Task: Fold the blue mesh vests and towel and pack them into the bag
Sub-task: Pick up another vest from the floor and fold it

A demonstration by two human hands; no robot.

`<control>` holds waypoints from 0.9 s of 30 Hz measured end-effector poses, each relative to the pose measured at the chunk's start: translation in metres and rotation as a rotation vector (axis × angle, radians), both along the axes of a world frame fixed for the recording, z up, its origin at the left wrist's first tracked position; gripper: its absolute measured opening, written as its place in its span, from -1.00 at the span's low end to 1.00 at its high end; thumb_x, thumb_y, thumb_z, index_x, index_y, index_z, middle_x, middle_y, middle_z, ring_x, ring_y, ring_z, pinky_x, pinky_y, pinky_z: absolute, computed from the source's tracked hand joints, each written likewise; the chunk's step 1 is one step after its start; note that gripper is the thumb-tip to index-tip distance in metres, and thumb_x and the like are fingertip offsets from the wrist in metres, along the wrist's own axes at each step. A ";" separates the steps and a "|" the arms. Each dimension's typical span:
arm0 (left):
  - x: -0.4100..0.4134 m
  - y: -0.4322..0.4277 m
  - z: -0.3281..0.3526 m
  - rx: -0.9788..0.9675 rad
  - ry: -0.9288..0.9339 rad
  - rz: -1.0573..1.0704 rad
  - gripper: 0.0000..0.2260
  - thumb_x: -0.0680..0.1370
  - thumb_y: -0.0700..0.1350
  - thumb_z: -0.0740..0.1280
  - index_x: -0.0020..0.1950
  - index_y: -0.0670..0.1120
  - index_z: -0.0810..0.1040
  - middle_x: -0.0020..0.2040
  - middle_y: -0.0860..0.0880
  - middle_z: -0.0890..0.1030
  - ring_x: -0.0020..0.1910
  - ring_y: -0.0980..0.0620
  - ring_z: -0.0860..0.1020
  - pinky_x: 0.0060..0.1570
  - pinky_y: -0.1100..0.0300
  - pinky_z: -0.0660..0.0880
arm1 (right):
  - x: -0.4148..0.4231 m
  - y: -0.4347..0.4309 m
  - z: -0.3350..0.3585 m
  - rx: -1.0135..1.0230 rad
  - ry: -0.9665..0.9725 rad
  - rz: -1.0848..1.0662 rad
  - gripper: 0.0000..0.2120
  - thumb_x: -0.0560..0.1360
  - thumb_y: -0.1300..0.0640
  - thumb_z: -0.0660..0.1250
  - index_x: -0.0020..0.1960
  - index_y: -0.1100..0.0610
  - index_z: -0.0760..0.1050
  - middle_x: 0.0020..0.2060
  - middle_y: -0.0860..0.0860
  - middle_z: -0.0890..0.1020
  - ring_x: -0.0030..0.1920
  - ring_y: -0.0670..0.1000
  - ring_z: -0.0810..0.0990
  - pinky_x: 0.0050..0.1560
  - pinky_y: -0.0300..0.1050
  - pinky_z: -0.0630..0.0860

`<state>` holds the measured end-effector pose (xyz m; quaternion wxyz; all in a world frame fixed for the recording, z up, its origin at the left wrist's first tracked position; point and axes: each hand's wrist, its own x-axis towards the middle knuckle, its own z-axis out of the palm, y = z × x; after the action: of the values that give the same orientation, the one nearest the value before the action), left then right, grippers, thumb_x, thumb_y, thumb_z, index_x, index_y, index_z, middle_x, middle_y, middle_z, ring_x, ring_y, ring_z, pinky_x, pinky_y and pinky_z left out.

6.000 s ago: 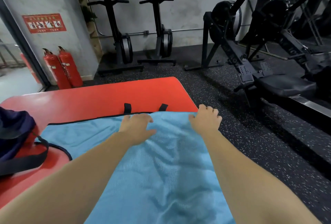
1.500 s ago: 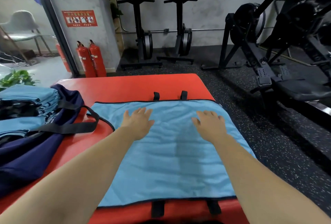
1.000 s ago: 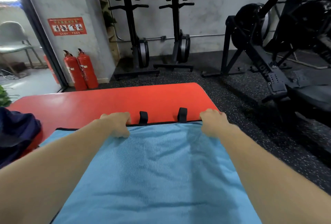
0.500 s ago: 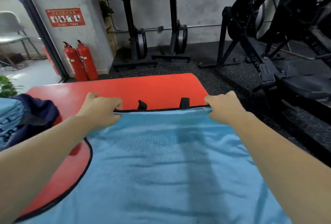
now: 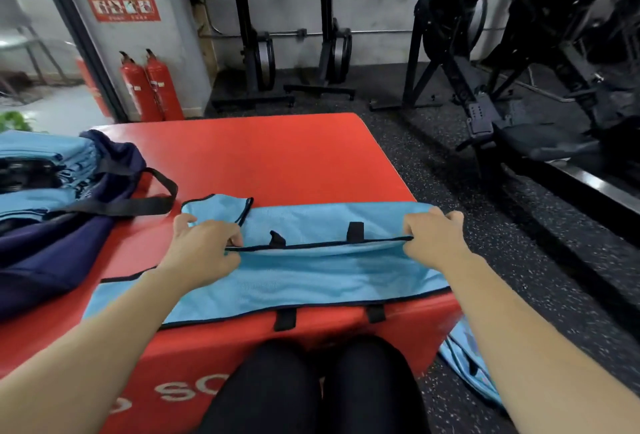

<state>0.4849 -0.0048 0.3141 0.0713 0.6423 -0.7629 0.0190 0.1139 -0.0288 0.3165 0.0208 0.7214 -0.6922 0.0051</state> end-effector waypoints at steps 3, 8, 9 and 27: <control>-0.004 0.017 0.008 -0.008 -0.078 -0.054 -0.88 0.44 -0.08 0.29 -0.11 0.14 0.44 -0.18 0.20 0.56 -0.11 0.19 0.46 0.32 0.02 0.01 | -0.005 0.018 0.002 -0.001 0.051 -0.008 -0.81 0.43 0.20 0.26 -0.07 -0.07 0.37 -0.14 -0.12 0.50 0.16 0.00 0.36 0.16 0.05 0.17; -0.007 0.052 -0.011 0.178 -0.133 -0.111 -0.86 0.48 -0.05 0.26 0.00 0.15 0.48 -0.05 0.23 0.54 0.04 0.24 0.47 0.37 -0.01 -0.04 | -0.012 0.047 -0.019 0.084 0.083 -0.032 -0.75 0.43 0.22 0.25 0.01 -0.10 0.43 -0.07 -0.09 0.52 0.20 0.00 0.34 0.18 0.09 0.16; -0.006 0.053 -0.010 0.189 -0.123 -0.102 -0.86 0.49 -0.03 0.27 0.02 0.15 0.49 -0.04 0.22 0.54 0.04 0.24 0.47 0.37 -0.01 -0.05 | -0.013 0.049 -0.018 0.081 0.070 -0.040 -0.75 0.44 0.21 0.26 0.02 -0.11 0.44 -0.09 -0.09 0.50 0.20 0.00 0.34 0.19 0.08 0.16; -0.089 0.029 0.000 0.331 0.385 0.212 -0.46 0.46 0.16 0.36 0.38 0.07 0.31 0.04 0.11 0.60 0.10 0.01 0.53 0.30 -0.02 0.34 | 0.035 0.055 -0.009 0.216 -0.483 -0.150 -0.45 0.46 -0.06 0.22 0.44 -0.01 0.33 0.24 -0.04 0.55 0.34 0.04 0.39 0.36 0.04 0.12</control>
<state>0.3960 0.0242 0.3143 0.1068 0.7131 -0.6566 -0.2211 0.1489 0.0265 0.3078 -0.2215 0.6439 -0.7252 0.1018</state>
